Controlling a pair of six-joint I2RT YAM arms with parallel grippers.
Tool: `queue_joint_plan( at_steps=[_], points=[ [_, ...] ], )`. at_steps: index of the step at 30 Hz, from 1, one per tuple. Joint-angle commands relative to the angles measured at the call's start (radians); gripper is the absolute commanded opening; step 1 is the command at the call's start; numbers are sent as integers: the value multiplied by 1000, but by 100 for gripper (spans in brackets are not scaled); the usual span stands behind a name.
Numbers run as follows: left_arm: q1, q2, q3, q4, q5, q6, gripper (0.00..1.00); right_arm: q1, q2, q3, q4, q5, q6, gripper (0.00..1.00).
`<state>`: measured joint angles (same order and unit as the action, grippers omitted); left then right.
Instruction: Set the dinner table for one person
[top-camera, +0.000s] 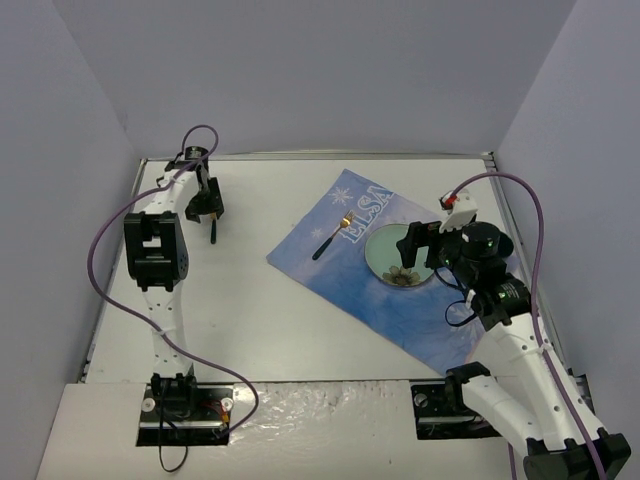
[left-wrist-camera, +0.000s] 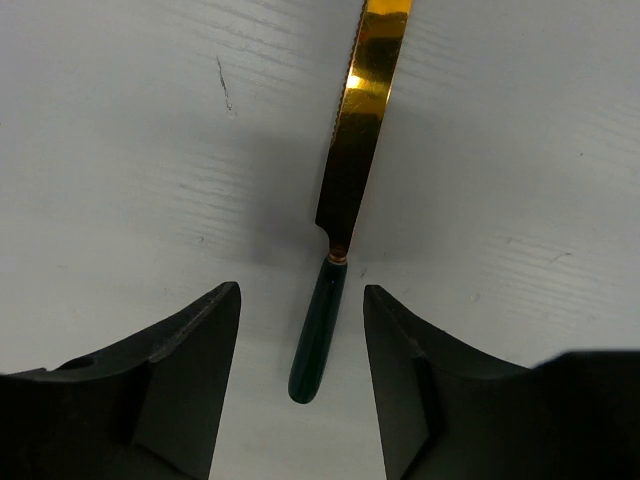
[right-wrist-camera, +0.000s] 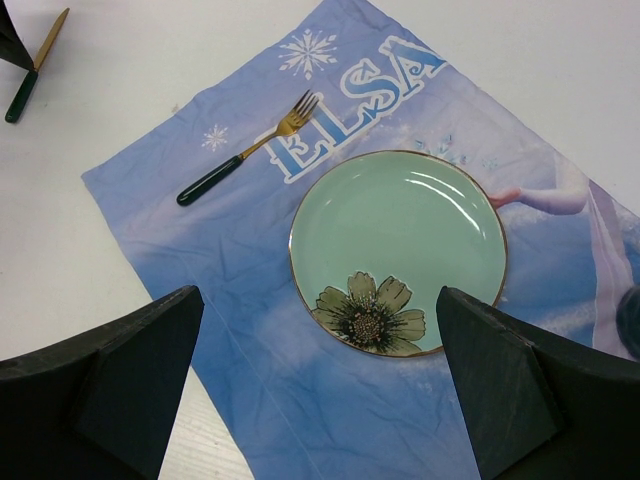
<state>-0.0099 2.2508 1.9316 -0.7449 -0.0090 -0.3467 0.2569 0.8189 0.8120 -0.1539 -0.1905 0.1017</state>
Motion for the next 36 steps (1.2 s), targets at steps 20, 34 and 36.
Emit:
queue_joint_plan(
  at_steps=[20, 34, 36],
  points=[
    [-2, -92, -144, 92, 9, 17, 0, 7, -24, 20, 54, -21, 3, 100],
    [-15, -213, -389, 168, 52, -36, 3, 7, -55, 0, 56, -81, 6, 100],
    [-20, -227, -435, 185, 63, -54, 3, 7, -65, -2, 56, -80, 14, 100]
  ],
)
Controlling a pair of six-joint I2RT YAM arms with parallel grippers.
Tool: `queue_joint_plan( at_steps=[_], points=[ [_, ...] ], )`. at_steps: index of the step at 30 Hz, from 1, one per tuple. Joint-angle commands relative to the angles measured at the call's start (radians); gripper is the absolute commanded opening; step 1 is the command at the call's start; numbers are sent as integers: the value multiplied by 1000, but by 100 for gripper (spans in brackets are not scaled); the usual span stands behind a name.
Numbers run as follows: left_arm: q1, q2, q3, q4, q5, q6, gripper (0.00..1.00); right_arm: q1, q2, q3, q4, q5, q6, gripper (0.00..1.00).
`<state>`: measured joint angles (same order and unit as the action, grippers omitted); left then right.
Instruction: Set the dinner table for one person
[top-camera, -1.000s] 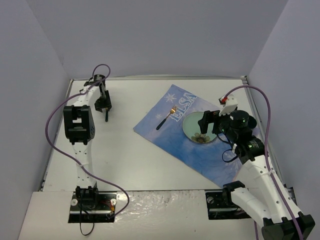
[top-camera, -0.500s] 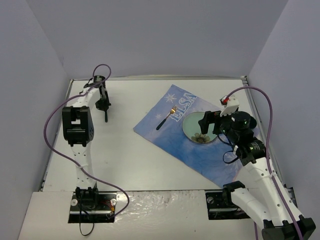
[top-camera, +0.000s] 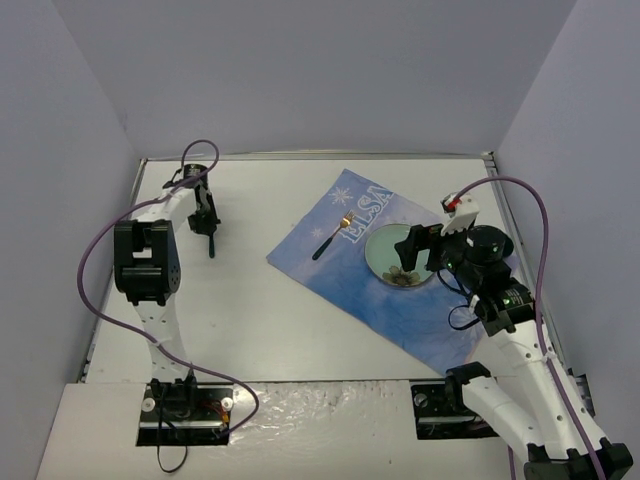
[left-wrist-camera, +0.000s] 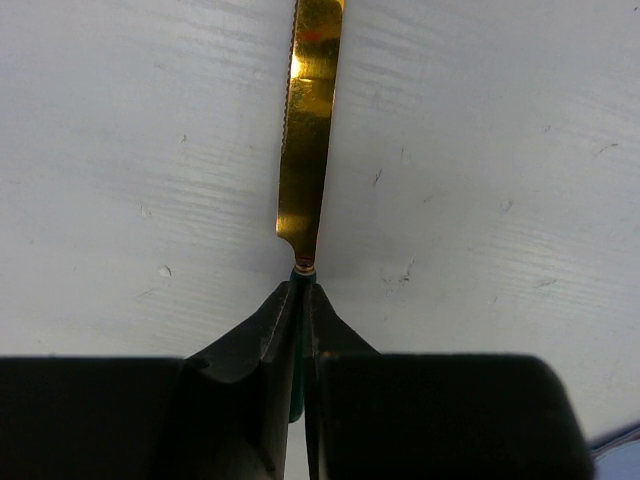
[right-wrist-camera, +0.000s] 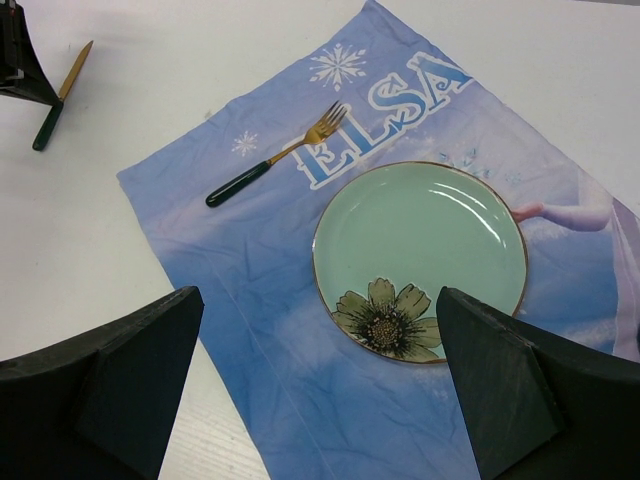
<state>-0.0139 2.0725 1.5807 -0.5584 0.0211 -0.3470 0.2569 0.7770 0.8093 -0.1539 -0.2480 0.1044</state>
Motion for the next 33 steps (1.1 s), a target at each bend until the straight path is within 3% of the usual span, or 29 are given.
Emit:
queue_joint_plan(
  at_steps=[1, 14, 23, 26, 29, 33],
  points=[
    [-18, -57, -105, 10, 33, -55, 3, 7, -30, -1, 56, -23, 13, 100],
    [-86, -142, -296, 43, 46, -98, 6, 7, -90, -16, 54, -37, 40, 100],
    [-280, -369, -505, 14, 44, -277, 1, 7, -124, -31, 53, -50, 46, 100],
    [-403, -481, -575, -14, 10, -382, 1, 7, -131, -39, 54, -57, 46, 100],
    [-481, -565, -590, -37, -13, -447, 8, 7, -122, -40, 53, -75, 50, 100],
    [-569, -669, -553, -114, -90, -523, 27, 9, -74, -38, 54, -120, 92, 100]
  ],
)
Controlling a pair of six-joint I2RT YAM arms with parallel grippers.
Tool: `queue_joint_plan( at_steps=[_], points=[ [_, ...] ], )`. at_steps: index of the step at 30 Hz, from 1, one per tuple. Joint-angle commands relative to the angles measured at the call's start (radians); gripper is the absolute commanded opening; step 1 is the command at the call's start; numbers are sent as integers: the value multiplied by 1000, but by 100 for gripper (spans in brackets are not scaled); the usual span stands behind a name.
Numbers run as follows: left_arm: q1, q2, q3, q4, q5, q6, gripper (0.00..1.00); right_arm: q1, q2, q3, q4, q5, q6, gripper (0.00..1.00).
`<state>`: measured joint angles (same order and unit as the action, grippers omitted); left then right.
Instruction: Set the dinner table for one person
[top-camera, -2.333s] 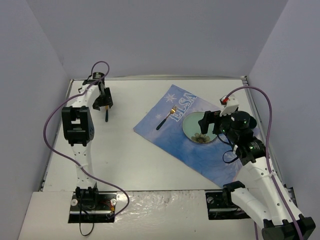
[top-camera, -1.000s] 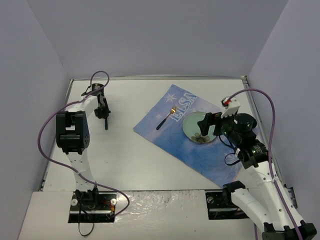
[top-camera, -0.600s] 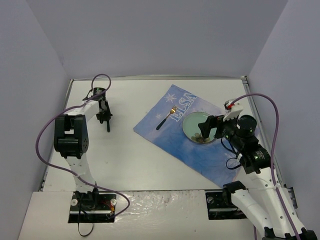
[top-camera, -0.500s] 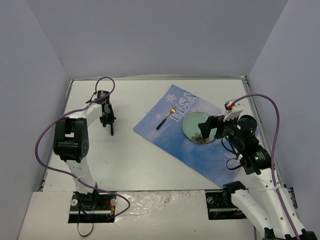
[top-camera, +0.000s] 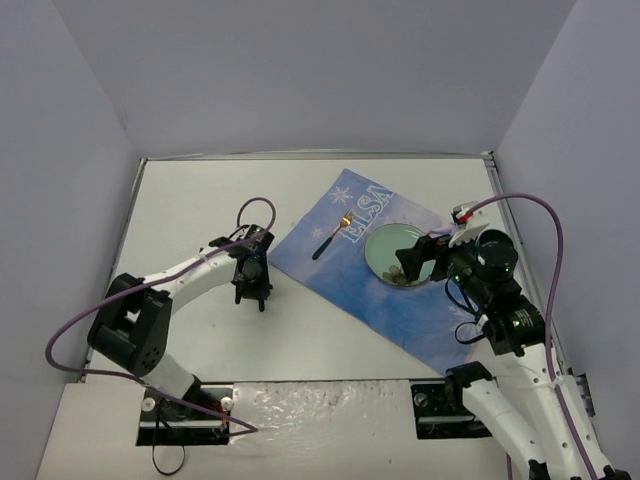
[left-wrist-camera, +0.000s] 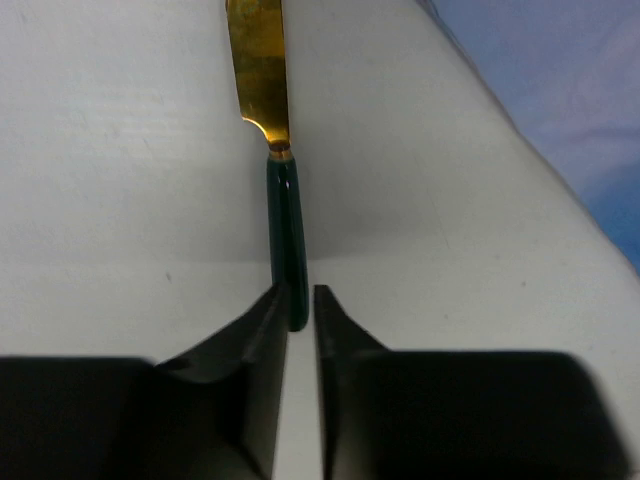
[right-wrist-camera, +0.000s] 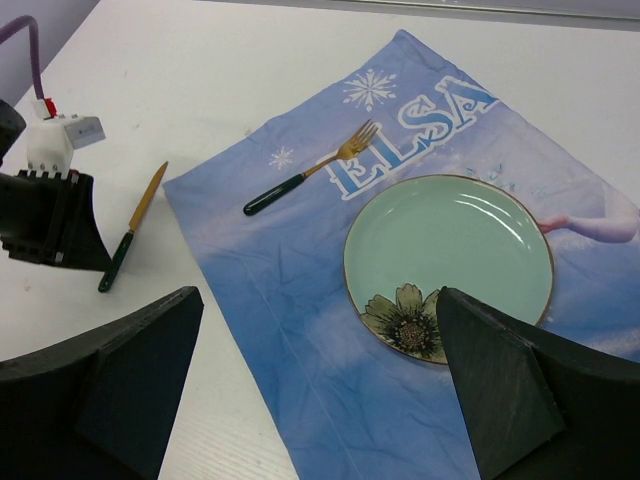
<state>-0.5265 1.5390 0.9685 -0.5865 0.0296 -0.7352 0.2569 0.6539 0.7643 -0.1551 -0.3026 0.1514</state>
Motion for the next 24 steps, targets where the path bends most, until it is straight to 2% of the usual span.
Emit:
queue_joint_plan(
  at_steps=[1, 5, 9, 11, 18, 24],
  points=[
    [-57, -163, 78, -111, -111, -131, 33, 13, 66, 7, 57, -72, 62, 100],
    [-55, -247, 137, -194, -176, -96, 49, 37, 128, 1, 69, -77, 119, 100],
    [-9, -342, 173, -251, -241, 9, 69, 158, 275, 27, 77, 25, 180, 100],
    [39, -385, 162, -248, -235, 65, 76, 272, 347, 58, 83, 131, 203, 100],
    [319, -508, 42, -171, -72, 263, 88, 548, 770, 293, 82, 367, 304, 100],
    [414, -567, -44, -97, -63, 315, 94, 717, 1085, 565, 22, 507, 360, 97]
  ],
)
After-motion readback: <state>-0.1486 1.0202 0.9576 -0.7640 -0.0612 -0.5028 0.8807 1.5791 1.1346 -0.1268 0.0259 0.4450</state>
